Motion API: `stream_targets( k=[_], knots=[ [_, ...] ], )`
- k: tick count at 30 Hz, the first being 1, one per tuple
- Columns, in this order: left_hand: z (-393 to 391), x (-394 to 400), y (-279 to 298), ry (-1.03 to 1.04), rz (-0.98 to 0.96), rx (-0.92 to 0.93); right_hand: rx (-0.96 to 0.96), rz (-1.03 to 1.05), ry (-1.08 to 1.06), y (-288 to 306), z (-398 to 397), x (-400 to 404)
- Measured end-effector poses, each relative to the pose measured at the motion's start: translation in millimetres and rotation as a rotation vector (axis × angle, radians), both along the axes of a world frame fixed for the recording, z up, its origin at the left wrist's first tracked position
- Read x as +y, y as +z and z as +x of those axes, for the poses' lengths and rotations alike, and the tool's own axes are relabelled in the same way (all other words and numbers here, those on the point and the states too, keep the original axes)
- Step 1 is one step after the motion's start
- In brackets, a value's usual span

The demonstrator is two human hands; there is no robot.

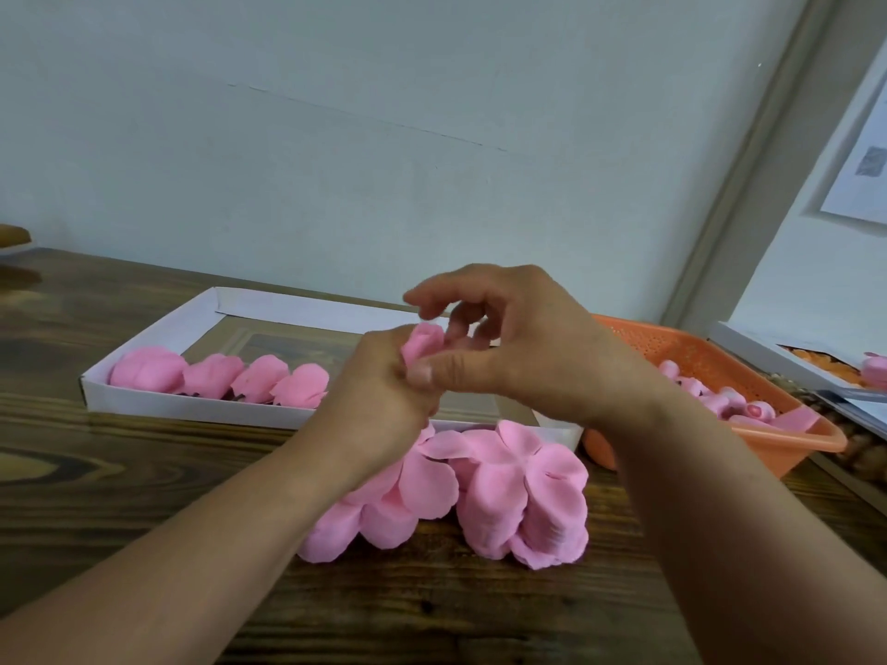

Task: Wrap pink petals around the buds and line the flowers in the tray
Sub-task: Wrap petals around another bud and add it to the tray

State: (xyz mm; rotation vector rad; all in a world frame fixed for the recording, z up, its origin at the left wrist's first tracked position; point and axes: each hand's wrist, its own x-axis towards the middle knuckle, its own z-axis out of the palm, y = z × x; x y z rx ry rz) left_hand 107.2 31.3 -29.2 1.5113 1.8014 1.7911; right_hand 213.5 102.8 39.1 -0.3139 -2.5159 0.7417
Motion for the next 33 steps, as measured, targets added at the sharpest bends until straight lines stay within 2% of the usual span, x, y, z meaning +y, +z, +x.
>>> stream_targets(
  k=[3, 7, 13, 18, 21, 23, 25, 28, 30, 33],
  knots=[
    [2.2, -2.8, 1.7, -0.084, 0.033, 0.04, -0.04, 0.066, 0.032, 4.1, -4.1, 1.9],
    [1.2, -1.4, 2.1, -0.109, 0.029, 0.042, -0.086, 0.04, 0.056, 5.8, -5.3, 5.7],
    [-1.6, -0.8, 8.0, -0.233, -0.002, -0.05, 0.03, -0.068, 0.132, -4.2, -6.4, 9.3],
    [-12.3, 7.3, 11.4, -0.389, -0.251, -0.163, 0.083, -0.12, 0.076, -9.2, -4.4, 14.2],
    [-16.5, 8.6, 12.7, -0.429, -0.331, -0.16, 0.099, -0.126, 0.046, -14.1, -3.9, 14.0],
    [-24.7, 5.6, 18.1, -0.528, -0.38, -0.14, 0.138, -0.114, 0.016, -14.9, -0.2, 16.7],
    [-43.0, 4.4, 25.1, -0.475, -0.501, 0.005, 0.199, -0.122, -0.061, -14.6, 8.6, 25.9],
    [-64.0, 5.0, 25.2, -0.071, -0.711, 0.372, 0.259, -0.118, -0.238, -20.4, 25.5, 44.0],
    [-70.0, 5.2, 13.4, 0.072, -0.853, 0.6, 0.29, -0.143, -0.32, -29.0, 33.4, 51.7],
    [-72.3, 7.1, -4.6, 0.058, -0.95, 0.615, 0.319, -0.176, -0.37, -42.6, 37.8, 56.5]
  ],
)
